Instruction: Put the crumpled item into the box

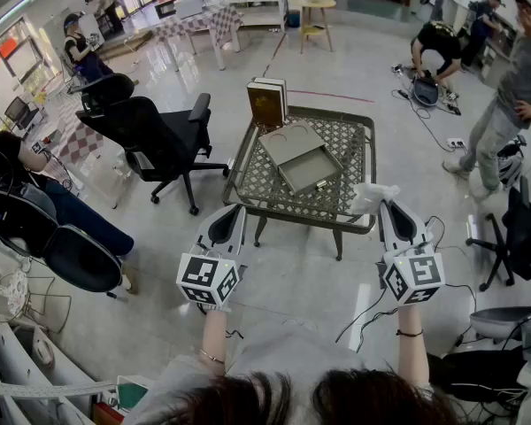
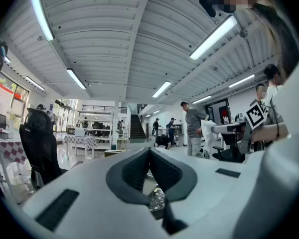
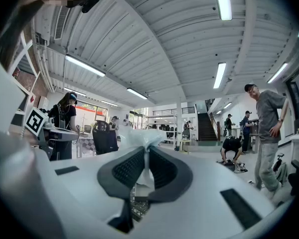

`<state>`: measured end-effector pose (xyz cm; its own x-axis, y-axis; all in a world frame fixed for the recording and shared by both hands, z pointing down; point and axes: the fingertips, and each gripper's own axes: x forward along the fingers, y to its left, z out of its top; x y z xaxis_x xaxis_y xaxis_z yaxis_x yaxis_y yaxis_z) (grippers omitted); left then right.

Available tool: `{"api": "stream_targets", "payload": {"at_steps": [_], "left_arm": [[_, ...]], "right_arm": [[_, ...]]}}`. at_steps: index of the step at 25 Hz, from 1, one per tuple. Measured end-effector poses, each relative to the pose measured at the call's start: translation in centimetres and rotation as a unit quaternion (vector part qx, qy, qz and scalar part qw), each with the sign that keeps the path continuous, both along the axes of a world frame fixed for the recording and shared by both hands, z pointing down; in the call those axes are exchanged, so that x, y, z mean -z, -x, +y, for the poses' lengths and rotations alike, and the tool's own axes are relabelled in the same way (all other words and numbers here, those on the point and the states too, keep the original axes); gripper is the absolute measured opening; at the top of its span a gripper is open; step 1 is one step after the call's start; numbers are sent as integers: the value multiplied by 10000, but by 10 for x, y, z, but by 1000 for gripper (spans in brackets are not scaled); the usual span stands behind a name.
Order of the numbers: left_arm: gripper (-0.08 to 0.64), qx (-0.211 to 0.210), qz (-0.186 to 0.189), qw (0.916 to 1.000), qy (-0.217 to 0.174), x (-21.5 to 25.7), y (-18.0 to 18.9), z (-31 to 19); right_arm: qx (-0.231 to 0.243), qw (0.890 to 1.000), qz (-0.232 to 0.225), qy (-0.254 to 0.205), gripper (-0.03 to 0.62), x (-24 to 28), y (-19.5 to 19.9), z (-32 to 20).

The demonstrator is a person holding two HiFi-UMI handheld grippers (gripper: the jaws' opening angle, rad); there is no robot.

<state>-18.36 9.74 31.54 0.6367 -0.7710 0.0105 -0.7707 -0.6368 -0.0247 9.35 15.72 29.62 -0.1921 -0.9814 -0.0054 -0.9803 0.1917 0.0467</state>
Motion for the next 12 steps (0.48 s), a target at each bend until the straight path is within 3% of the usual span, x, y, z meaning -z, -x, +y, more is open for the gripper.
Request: {"api": "stream_targets", "payload": {"at_steps": [12], "left_arm": [[17, 9, 8, 10000, 38, -1, -10, 4]], "right_arm": [[-11, 10000, -42, -1, 48, -1, -11, 5]]}}
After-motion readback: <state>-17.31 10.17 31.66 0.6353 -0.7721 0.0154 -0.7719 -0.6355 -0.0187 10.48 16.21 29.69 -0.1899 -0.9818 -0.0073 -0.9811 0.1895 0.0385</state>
